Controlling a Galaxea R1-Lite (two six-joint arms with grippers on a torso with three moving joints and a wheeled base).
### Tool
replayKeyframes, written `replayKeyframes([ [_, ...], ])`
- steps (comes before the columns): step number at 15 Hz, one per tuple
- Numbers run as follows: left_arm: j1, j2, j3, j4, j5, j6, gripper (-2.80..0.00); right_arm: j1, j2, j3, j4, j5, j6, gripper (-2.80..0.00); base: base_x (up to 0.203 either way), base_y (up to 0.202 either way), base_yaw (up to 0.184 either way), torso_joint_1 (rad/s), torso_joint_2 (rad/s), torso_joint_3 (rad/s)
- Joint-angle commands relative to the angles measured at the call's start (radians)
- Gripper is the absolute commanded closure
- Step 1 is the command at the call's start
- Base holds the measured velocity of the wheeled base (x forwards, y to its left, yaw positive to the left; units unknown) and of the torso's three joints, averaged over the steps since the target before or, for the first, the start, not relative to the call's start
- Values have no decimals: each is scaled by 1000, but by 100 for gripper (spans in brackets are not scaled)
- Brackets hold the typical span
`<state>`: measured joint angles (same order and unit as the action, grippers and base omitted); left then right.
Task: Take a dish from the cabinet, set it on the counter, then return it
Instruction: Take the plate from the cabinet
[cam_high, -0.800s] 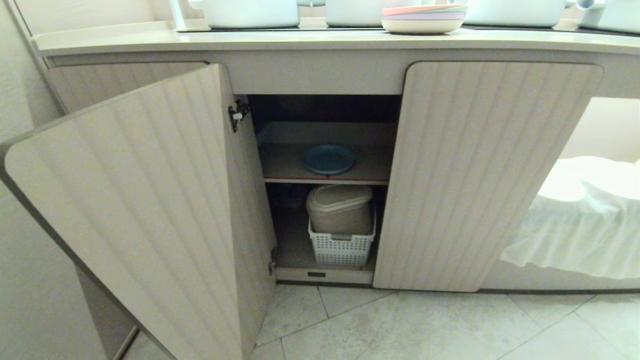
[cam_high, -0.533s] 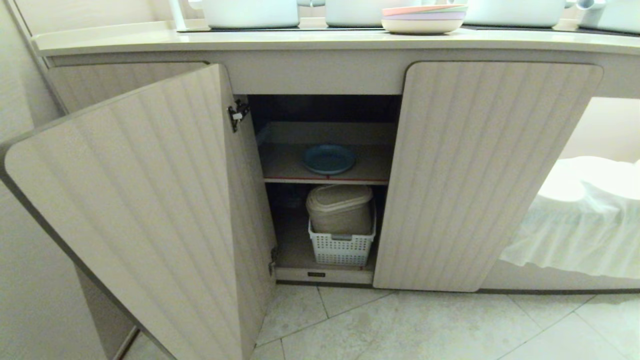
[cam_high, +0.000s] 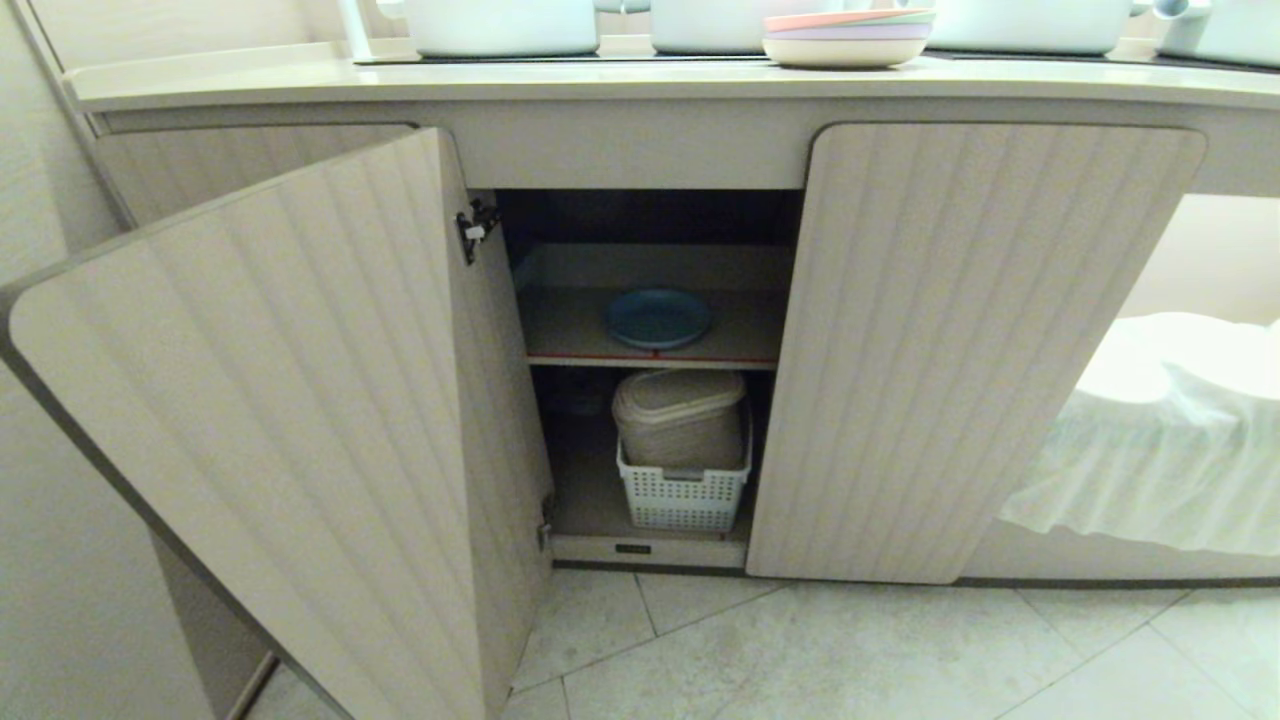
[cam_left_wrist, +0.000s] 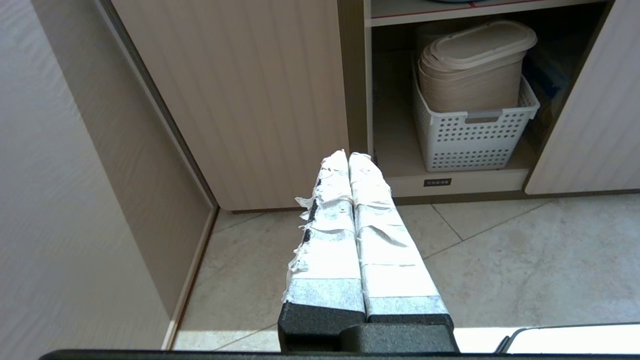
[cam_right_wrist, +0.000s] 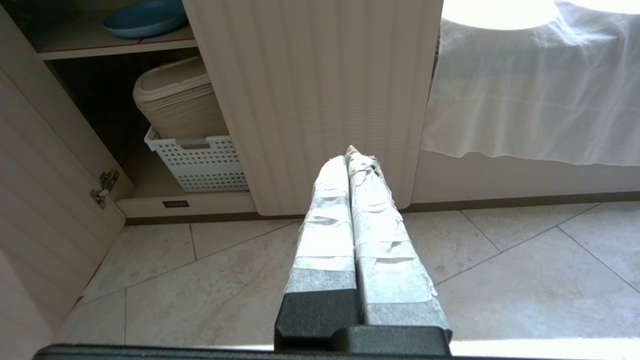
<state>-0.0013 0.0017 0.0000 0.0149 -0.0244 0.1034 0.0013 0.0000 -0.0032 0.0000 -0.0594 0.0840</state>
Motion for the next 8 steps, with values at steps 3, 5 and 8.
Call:
replayKeyframes([
  [3, 0, 0, 0, 1, 1, 2, 0, 0, 0, 0, 0, 0, 1, 0, 0, 0, 0, 0, 0, 0],
  [5, 0, 0, 0, 0, 3, -1, 0, 0, 0, 0, 0, 0, 0, 0, 0, 0, 0, 0, 0, 0],
  [8, 0, 0, 0, 0, 3, -1, 0, 0, 0, 0, 0, 0, 0, 0, 0, 0, 0, 0, 0, 0],
])
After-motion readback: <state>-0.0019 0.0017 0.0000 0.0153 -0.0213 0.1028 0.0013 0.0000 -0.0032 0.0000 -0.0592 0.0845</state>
